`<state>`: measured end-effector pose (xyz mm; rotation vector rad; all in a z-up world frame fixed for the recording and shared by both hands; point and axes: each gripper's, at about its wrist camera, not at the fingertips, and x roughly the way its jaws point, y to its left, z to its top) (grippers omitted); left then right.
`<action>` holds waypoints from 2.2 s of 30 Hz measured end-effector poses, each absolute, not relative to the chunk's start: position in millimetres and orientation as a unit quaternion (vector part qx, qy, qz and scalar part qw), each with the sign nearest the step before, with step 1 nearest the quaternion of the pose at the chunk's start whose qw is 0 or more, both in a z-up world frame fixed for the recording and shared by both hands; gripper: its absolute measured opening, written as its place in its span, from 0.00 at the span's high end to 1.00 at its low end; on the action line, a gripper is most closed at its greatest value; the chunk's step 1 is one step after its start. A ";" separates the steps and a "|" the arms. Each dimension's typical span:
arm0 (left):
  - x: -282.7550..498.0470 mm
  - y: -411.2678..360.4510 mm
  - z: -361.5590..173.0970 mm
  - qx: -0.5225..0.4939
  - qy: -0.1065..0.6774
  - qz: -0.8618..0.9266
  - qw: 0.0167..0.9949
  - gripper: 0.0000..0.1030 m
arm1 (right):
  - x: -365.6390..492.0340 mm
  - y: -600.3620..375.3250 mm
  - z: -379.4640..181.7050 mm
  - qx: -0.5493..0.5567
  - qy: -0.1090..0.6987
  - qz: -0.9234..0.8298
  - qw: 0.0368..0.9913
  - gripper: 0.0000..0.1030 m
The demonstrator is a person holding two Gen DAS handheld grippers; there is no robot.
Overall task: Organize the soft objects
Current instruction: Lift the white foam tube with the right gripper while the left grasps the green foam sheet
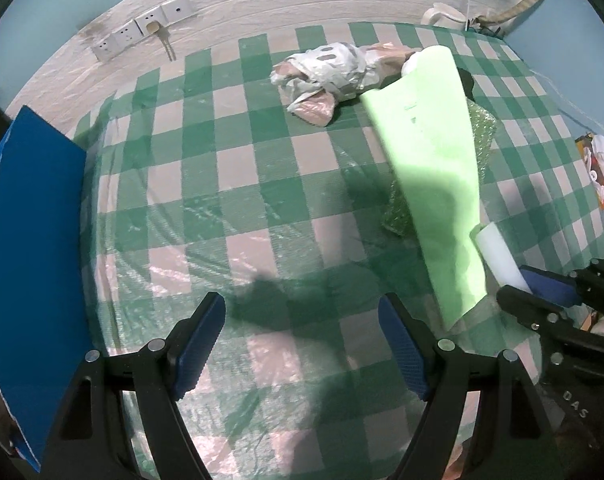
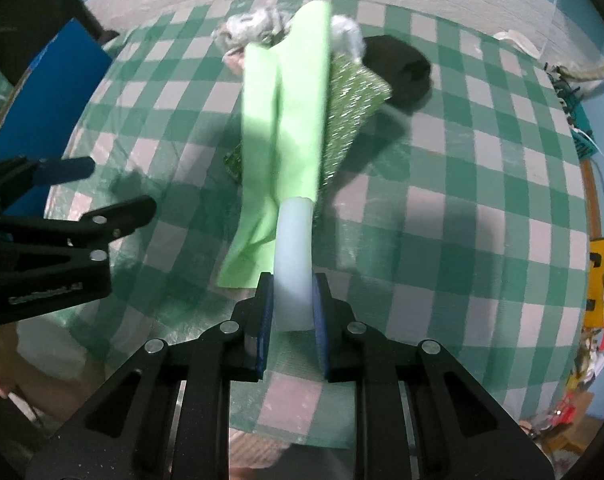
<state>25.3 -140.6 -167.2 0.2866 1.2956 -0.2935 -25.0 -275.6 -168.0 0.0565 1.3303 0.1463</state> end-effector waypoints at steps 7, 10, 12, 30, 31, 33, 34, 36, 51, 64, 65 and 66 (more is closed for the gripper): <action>31.1 -150.2 -168.4 0.115 0.601 -0.143 0.778 0.16 | -28.7 -304.8 -164.4 0.049 0.604 0.039 0.795 0.83; 34.3 -157.4 -168.3 0.102 0.600 -0.146 0.780 0.16 | -28.7 -304.2 -166.4 0.055 0.603 0.031 0.795 0.82; 35.5 -162.7 -168.3 0.098 0.599 -0.147 0.781 0.16 | -29.2 -308.5 -168.8 0.060 0.604 0.025 0.794 0.83; 58.9 -211.2 -178.9 0.073 0.597 -0.141 0.786 0.16 | -27.0 -333.0 -183.9 0.092 0.607 0.008 0.789 0.82; 59.7 -212.4 -179.3 0.070 0.598 -0.143 0.785 0.16 | -26.9 -333.5 -184.1 0.093 0.607 0.007 0.790 0.82; 58.1 -214.9 -178.5 0.067 0.598 -0.145 0.785 0.16 | -28.7 -337.9 -184.3 0.095 0.607 0.007 0.789 0.82; 58.1 -216.6 -177.5 0.062 0.598 -0.149 0.786 0.16 | -29.6 -339.6 -184.4 0.095 0.607 0.006 0.789 0.82; 58.7 -218.5 -175.4 0.057 0.598 -0.153 0.785 0.16 | -29.9 -341.4 -185.0 0.096 0.607 0.004 0.789 0.82; 63.5 -209.1 -187.9 0.022 0.615 -0.153 0.773 0.16 | -29.9 -343.1 -188.1 0.100 0.612 0.006 0.785 0.82; 52.4 -182.1 -187.6 0.000 0.620 -0.166 0.767 0.68 | -29.5 -342.3 -188.8 0.096 0.615 0.008 0.782 0.82; 50.8 -180.2 -186.3 0.000 0.618 -0.166 0.769 0.72 | -29.0 -341.9 -189.2 0.096 0.616 0.008 0.782 0.82; 49.4 -178.7 -184.9 0.000 0.616 -0.166 0.770 0.78 | -28.9 -341.4 -189.1 0.095 0.616 0.008 0.782 0.82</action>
